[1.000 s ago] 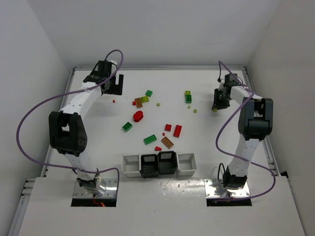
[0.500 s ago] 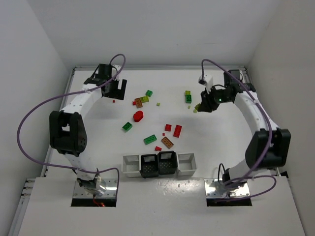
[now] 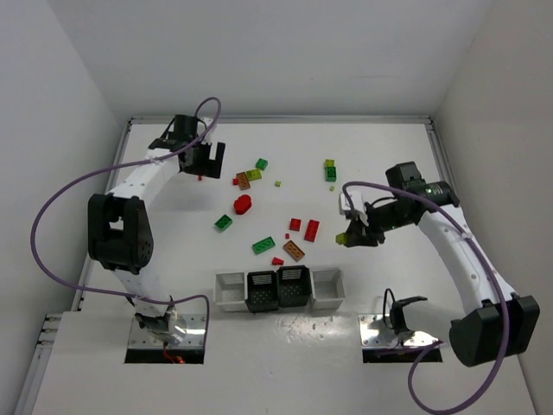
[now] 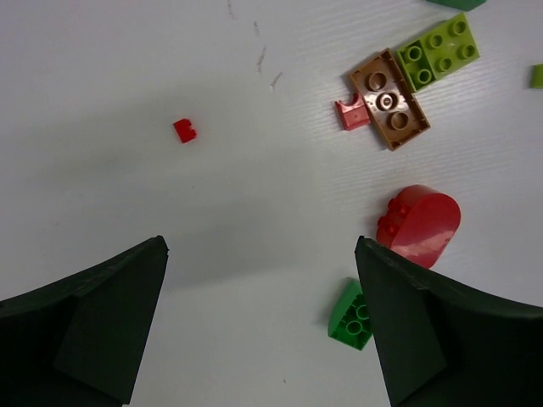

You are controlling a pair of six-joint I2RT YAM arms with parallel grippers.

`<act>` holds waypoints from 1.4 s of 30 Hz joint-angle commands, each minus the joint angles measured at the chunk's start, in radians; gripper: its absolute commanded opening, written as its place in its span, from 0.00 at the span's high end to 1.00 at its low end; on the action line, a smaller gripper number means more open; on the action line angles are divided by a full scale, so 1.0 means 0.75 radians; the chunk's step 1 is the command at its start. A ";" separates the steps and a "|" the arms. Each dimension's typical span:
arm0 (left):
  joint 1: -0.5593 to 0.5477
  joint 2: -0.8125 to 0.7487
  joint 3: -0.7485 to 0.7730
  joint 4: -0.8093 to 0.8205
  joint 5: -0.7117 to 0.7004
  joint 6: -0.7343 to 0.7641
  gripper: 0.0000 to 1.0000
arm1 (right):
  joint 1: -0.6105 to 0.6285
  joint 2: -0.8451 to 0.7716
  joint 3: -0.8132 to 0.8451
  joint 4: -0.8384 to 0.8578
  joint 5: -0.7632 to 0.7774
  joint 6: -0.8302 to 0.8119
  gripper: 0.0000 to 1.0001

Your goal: Sort the legos into containers by color

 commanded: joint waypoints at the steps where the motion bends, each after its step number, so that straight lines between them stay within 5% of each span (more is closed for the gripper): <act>1: -0.016 -0.027 -0.018 -0.001 0.113 -0.011 0.01 | 0.045 -0.098 -0.046 -0.154 -0.077 -0.177 1.00; 9: -0.041 -0.095 -0.206 0.109 0.172 0.042 0.02 | 0.170 -0.180 -0.116 -0.142 0.057 -0.077 1.00; 17: -0.041 -0.199 -0.390 0.171 0.250 0.008 0.02 | 0.350 0.008 0.001 -0.073 0.131 0.209 1.00; 33: -0.041 -0.109 -0.225 0.195 0.364 -0.035 0.00 | 0.714 0.035 -0.060 0.074 0.385 0.512 1.00; 34: -0.041 -0.097 -0.207 0.195 0.364 -0.035 0.00 | 0.731 0.035 -0.060 0.089 0.385 0.524 0.98; 36: -0.041 -0.081 -0.190 0.195 0.377 -0.035 0.00 | 0.771 0.061 -0.060 0.101 0.423 0.549 0.76; 42: -0.041 0.019 -0.078 0.220 0.365 -0.062 0.00 | 0.845 0.059 -0.087 0.160 0.499 0.661 0.50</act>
